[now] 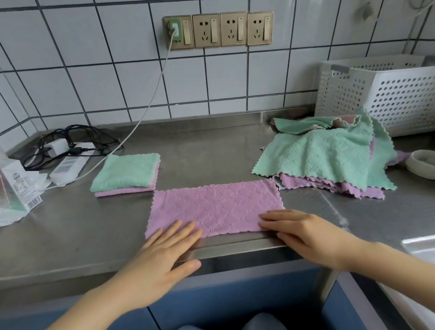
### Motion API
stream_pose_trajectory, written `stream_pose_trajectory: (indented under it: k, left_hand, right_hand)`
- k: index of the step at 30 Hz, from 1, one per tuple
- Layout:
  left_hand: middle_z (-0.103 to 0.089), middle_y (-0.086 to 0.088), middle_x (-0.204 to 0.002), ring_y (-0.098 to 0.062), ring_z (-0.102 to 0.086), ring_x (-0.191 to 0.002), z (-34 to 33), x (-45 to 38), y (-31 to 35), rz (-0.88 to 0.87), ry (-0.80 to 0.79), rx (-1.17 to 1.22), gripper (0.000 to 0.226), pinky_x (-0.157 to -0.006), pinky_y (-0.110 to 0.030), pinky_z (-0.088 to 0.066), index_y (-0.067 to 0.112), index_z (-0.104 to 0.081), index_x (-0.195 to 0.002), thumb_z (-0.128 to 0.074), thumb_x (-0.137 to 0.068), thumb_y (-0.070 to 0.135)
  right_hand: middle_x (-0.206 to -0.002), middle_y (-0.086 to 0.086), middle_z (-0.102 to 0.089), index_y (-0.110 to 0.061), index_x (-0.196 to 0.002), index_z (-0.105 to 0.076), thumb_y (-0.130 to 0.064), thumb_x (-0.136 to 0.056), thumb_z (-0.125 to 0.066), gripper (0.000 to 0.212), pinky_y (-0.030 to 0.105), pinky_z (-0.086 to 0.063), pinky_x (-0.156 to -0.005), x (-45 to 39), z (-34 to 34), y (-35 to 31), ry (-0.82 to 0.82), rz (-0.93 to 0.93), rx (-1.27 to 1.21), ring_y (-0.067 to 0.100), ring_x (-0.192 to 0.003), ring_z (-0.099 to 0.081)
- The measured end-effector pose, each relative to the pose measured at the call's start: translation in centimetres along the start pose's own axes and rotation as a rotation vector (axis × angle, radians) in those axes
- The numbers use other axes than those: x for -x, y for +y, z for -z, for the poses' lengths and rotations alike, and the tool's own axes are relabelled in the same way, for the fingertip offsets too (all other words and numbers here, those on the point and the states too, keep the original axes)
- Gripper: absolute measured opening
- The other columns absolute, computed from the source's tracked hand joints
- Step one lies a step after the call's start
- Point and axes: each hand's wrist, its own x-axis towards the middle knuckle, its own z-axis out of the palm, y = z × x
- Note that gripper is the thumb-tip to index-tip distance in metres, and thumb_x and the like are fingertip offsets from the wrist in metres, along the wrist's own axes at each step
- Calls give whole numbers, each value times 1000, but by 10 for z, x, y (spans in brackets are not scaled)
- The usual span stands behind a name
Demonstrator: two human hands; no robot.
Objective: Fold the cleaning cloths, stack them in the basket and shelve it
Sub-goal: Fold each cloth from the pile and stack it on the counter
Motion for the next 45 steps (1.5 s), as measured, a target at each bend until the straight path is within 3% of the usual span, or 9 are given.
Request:
stream_pose_trajectory:
  k: [8,14,19,23,26,31,36,39,45]
  left_hand:
    - [-13,9,-157,-11,-7,-146,6,6,0,186,218,-198,120,-114,-26,2,24,-22,-149,30,-58,81]
    - [-42,5,-147,-14,-35,-138,-2,-21,58,-39,362,-53,64,-111,-22,-16,22,-39,-142,-31,-90,57]
    - [-65,14,-98,-7,-60,-93,-2,-41,90,-14,415,341,16,-74,-16,-46,31,-60,-102,-55,-87,28]
    - [-60,35,-109,17,-52,-107,-3,-41,70,-155,295,521,49,-91,-7,-41,33,-67,-113,-55,-84,-5]
    - [-52,41,-118,12,-46,-122,-2,-33,48,-176,205,645,47,-100,-5,-32,27,-61,-125,-55,-89,-4]
    - [-66,16,-85,-4,-53,-74,13,-24,34,-83,177,732,23,-77,-35,-49,10,-68,-82,-47,-89,17]
    - [-63,-2,-69,-7,-44,-65,16,-28,32,21,220,736,33,-65,-35,-44,10,-62,-72,-50,-82,39]
    - [-36,-3,-54,-13,-32,-54,22,-51,27,259,429,768,49,-51,-29,-29,7,-45,-58,-62,-80,48]
    - [-41,-7,-57,-19,-47,-58,22,-98,3,606,501,1129,37,-57,-30,-47,14,-43,-56,-71,-74,27]
  right_hand:
    - [-102,-2,-67,-14,-107,-67,-11,-88,-63,19,26,-52,-80,-2,3,11,150,67,196,18,-92,-62]
    - [-83,-2,-62,-14,-92,-70,-7,-83,-64,13,26,-49,-69,-24,15,-34,271,44,24,12,-74,-56]
    - [-77,-21,-60,-17,-89,-73,-9,-82,-69,11,10,-43,-67,-23,29,-89,218,134,-239,-4,-69,-55]
    - [-91,-17,-71,-18,-96,-73,-8,-89,-63,16,16,-51,-80,-17,46,-66,278,-23,-341,-3,-85,-65]
    - [-106,-21,-64,-24,-111,-67,-1,-88,-58,35,23,-48,-93,-12,43,-26,263,-167,-148,-12,-97,-57]
    - [-126,-12,-58,-23,-129,-55,-18,-81,-59,49,22,-49,-93,-9,6,-19,36,-70,-168,2,-112,-56]
    - [-90,-12,-73,-17,-98,-72,-6,-82,-68,20,15,-50,-75,-26,3,-36,153,-140,-542,0,-85,-66]
    - [-55,0,-48,-5,-64,-57,-21,-85,-63,27,25,-32,-52,-49,6,-36,239,-266,-638,7,-54,-40]
    - [-58,0,-41,-9,-67,-53,-23,-89,-59,27,24,-28,-47,-119,-4,-11,218,-738,-590,15,-55,-37]
